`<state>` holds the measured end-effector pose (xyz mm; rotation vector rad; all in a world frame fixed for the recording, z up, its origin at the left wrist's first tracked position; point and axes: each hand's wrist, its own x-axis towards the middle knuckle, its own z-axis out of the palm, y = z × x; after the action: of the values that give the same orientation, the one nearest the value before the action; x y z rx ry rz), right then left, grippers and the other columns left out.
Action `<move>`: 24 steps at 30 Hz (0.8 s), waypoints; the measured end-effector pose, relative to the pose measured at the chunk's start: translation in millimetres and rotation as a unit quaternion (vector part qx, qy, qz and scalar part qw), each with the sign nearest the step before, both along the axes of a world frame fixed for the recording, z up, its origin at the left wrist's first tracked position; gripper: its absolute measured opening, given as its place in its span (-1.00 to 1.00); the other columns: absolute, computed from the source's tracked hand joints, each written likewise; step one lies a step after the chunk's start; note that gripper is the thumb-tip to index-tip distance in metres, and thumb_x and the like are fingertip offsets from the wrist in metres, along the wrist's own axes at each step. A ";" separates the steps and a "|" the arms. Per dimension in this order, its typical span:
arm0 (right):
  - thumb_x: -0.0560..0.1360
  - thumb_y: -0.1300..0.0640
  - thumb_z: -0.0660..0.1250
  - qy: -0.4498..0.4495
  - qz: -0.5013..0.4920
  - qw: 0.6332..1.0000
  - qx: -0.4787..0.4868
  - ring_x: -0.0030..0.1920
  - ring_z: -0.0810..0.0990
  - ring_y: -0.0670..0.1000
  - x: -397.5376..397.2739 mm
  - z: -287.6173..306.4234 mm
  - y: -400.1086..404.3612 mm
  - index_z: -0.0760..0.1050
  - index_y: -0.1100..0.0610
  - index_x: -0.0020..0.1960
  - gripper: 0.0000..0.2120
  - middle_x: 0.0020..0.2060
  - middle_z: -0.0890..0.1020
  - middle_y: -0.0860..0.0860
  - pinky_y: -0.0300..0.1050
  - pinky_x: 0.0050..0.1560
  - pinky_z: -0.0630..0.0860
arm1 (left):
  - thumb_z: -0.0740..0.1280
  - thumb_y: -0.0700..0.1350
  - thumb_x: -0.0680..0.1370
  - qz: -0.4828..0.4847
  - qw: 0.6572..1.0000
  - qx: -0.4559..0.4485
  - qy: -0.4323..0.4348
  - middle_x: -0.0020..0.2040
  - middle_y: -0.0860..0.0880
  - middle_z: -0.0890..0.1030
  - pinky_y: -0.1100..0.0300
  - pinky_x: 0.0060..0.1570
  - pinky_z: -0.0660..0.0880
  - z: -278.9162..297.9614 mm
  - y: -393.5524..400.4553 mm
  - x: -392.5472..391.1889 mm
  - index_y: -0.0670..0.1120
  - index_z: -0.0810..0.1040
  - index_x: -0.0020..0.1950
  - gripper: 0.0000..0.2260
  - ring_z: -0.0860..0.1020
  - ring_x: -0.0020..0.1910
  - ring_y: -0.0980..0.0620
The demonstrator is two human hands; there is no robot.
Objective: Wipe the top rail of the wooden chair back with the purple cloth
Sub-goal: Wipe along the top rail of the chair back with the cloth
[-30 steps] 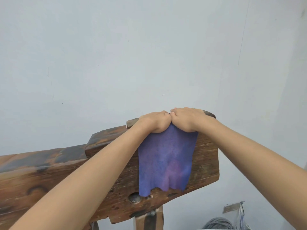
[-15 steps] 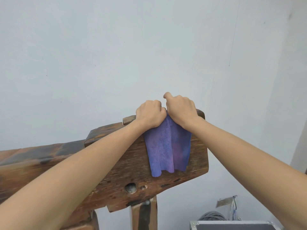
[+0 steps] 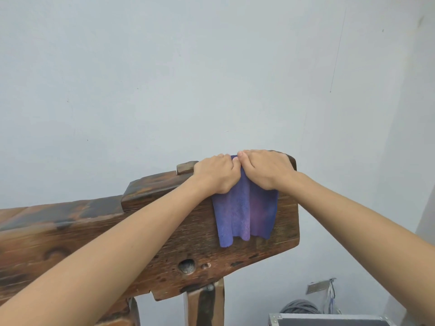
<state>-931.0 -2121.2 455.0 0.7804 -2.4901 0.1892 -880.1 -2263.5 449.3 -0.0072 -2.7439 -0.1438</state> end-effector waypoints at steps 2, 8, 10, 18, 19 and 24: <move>0.68 -0.10 -0.15 -0.047 -0.017 0.998 0.028 0.25 0.56 0.13 -9.8 9.1 -1.8 0.55 -0.03 0.23 -0.50 0.27 0.62 -0.04 0.08 0.12 0.38 | -0.11 -0.11 0.68 0.010 1.000 0.005 -0.029 0.29 -0.18 0.53 -0.10 0.20 0.42 4.8 0.8 -9.3 -0.16 0.45 0.18 -0.65 0.50 0.27 -0.24; 0.67 -0.06 -0.10 -0.145 -0.026 0.984 0.097 0.42 0.43 0.12 -36.8 32.2 -6.0 0.46 -0.12 0.44 -0.51 0.46 0.48 -0.04 0.17 0.38 0.33 | -0.15 -0.06 0.70 0.013 0.989 0.042 -0.141 0.55 -0.21 0.34 -0.02 0.48 0.21 20.6 1.1 -36.2 -0.22 0.32 0.52 -0.50 0.32 0.52 -0.18; 0.67 -0.03 -0.06 -0.159 -0.017 0.981 0.105 0.41 0.44 0.13 -43.7 37.2 -7.5 0.50 -0.10 0.41 -0.54 0.45 0.49 -0.03 0.17 0.37 0.35 | -0.13 -0.08 0.71 0.010 0.988 0.052 -0.144 0.56 -0.22 0.32 0.00 0.50 0.19 25.1 -0.4 -41.9 -0.24 0.31 0.54 -0.51 0.30 0.54 -0.15; 0.53 -0.19 -0.20 -0.077 -0.030 0.995 0.062 0.38 0.49 0.16 -34.2 20.6 16.2 0.41 -0.23 0.48 -0.36 0.44 0.51 -0.04 0.10 0.28 0.39 | -0.11 0.01 0.70 -0.018 0.990 0.068 -0.120 0.57 -0.18 0.32 -0.01 0.51 0.17 20.2 -5.8 -43.3 -0.19 0.31 0.55 -0.49 0.30 0.54 -0.12; 0.52 -0.17 -0.21 -0.059 -0.033 0.996 0.052 0.39 0.49 0.13 -30.0 15.7 20.7 0.39 -0.25 0.49 -0.36 0.46 0.50 -0.10 0.08 0.27 0.40 | -0.12 0.01 0.71 -0.033 0.991 0.068 -0.111 0.58 -0.17 0.32 0.02 0.52 0.16 19.0 -4.5 -40.3 -0.19 0.31 0.56 -0.49 0.29 0.55 -0.11; 0.60 -0.03 -0.07 0.037 -0.062 0.996 -0.054 0.29 0.58 0.07 -10.2 -8.2 31.8 0.59 -0.04 0.28 -0.50 0.33 0.61 -0.12 0.00 0.12 0.52 | -0.12 0.01 0.72 -0.091 0.993 0.053 -0.060 0.57 -0.12 0.35 0.10 0.48 0.14 12.9 3.7 -23.2 -0.17 0.33 0.54 -0.50 0.29 0.55 -0.05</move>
<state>-941.1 -2089.4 446.8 0.5756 -2.4273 0.2428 -903.3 -2259.7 462.2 -0.2282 -2.8476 -0.3515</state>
